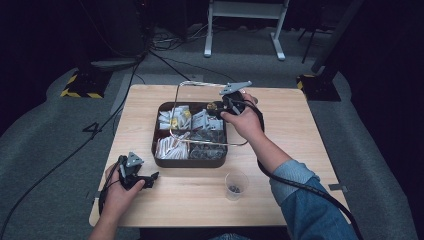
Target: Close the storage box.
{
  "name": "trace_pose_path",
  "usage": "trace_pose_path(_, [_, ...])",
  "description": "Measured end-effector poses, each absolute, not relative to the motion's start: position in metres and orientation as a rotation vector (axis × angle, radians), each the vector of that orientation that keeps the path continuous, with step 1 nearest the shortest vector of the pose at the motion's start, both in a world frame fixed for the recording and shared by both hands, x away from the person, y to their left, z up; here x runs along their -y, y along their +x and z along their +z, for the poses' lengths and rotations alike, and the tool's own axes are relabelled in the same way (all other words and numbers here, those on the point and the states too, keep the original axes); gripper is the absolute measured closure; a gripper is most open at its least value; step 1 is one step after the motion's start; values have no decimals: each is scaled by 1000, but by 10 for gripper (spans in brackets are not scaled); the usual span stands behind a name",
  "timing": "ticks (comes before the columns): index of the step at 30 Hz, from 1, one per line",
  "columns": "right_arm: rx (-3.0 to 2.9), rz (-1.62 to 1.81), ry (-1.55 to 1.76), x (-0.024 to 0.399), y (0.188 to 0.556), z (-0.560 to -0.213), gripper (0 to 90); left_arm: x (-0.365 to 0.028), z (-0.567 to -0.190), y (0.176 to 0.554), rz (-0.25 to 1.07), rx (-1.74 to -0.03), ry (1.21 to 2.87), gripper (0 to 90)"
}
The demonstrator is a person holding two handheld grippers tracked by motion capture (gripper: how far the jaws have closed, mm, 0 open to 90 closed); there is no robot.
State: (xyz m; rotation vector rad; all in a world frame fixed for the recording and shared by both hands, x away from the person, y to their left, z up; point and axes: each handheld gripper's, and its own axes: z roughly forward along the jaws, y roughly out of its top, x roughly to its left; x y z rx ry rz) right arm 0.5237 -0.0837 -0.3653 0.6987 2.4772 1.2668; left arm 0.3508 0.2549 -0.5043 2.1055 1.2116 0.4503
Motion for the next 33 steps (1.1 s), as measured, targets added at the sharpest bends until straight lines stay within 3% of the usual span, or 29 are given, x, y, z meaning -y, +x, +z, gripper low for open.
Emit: trace_pose_path(33, [-2571, 1199, 606, 19, 508, -390, 590, -255, -504, 351, 442, -1214, 2105, 128])
